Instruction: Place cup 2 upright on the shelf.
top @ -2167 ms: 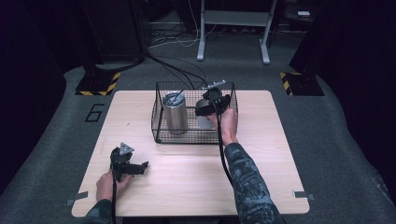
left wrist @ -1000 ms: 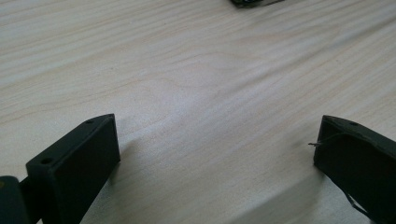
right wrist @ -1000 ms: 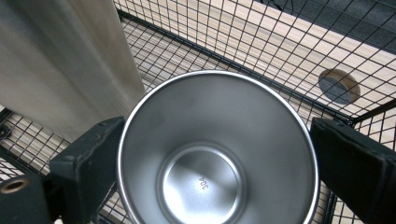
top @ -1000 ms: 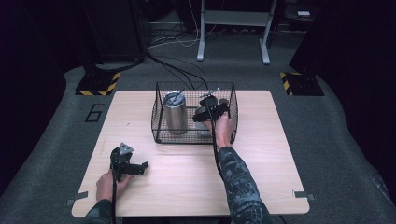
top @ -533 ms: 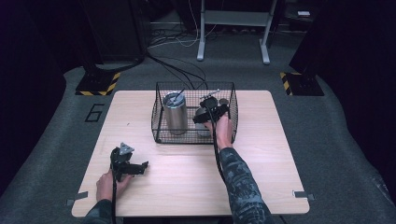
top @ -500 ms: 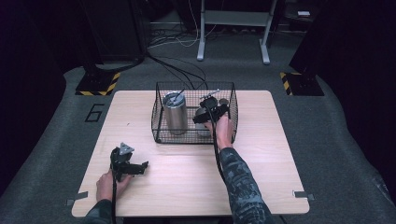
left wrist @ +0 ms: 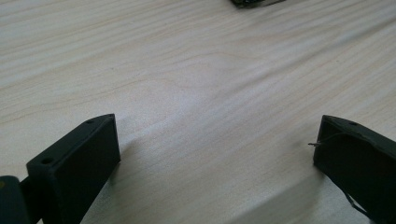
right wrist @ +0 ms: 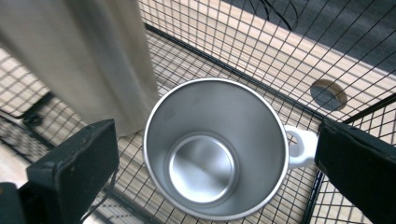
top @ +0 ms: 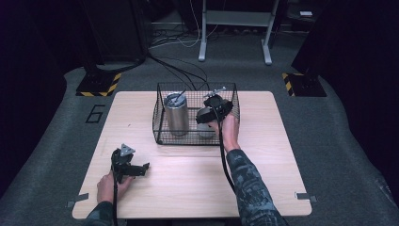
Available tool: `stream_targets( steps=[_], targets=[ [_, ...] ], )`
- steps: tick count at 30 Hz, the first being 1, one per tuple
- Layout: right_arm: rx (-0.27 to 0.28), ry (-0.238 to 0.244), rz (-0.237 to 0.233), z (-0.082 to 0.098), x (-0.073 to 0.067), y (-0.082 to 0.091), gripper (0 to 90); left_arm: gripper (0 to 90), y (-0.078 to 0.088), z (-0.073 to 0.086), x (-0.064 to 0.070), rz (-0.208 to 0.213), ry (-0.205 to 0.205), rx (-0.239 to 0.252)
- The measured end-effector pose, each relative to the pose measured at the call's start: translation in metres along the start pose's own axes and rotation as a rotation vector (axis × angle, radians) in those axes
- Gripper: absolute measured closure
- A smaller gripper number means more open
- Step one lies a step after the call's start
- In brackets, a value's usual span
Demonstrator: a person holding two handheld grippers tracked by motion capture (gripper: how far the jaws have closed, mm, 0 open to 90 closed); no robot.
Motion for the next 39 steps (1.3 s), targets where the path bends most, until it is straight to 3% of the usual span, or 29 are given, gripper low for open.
stream_targets(
  steps=[4,6,12,14,15,21,31,32,37,39],
  targets=[
    [0.009,0.021,-0.054,0.004,-0.004,0.012,0.0,0.2,0.000,0.000,0.000,-0.001,-0.008,-0.006],
    [0.009,0.057,-0.052,0.009,-0.007,0.020,0.0,0.2,0.000,0.000,0.000,-0.001,-0.002,-0.001],
    [0.037,0.091,-0.074,0.022,-0.011,0.044,0.0,0.2,0.001,0.000,-0.001,-0.002,-0.015,-0.012],
    [0.048,0.104,-0.086,0.029,-0.013,0.054,0.0,0.2,0.000,0.000,0.000,0.000,-0.004,-0.004],
    [0.051,0.111,-0.084,0.032,-0.014,0.059,0.0,0.2,0.001,0.000,-0.002,-0.008,-0.026,-0.014],
    [0.087,0.151,-0.087,0.062,-0.017,0.090,0.0,0.2,0.001,0.000,-0.002,-0.006,-0.023,-0.014],
    [0.123,0.125,-0.064,0.115,0.000,0.112,0.0,0.2,0.001,0.000,-0.002,-0.009,-0.022,-0.010],
    [0.129,0.104,-0.065,0.122,0.001,0.113,0.0,0.2,0.001,0.000,-0.002,-0.008,-0.021,-0.010],
    [0.126,0.079,-0.048,0.155,0.020,0.109,0.1,0.3,0.001,0.000,-0.002,-0.007,-0.023,-0.013],
    [0.109,0.048,-0.044,0.171,0.030,0.103,0.0,0.3,0.001,0.000,-0.002,-0.006,-0.023,-0.013]
  ],
)
Point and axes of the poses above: each handheld gripper's, and its own axes: y roughly backward along the jaws, z roughly out of its underside, x roughly to its right, the point moved 3 cm from there along -y, roughly forward along the jaws, and after that the axes turned 15 degrees about -x, right-handed, at the moved point
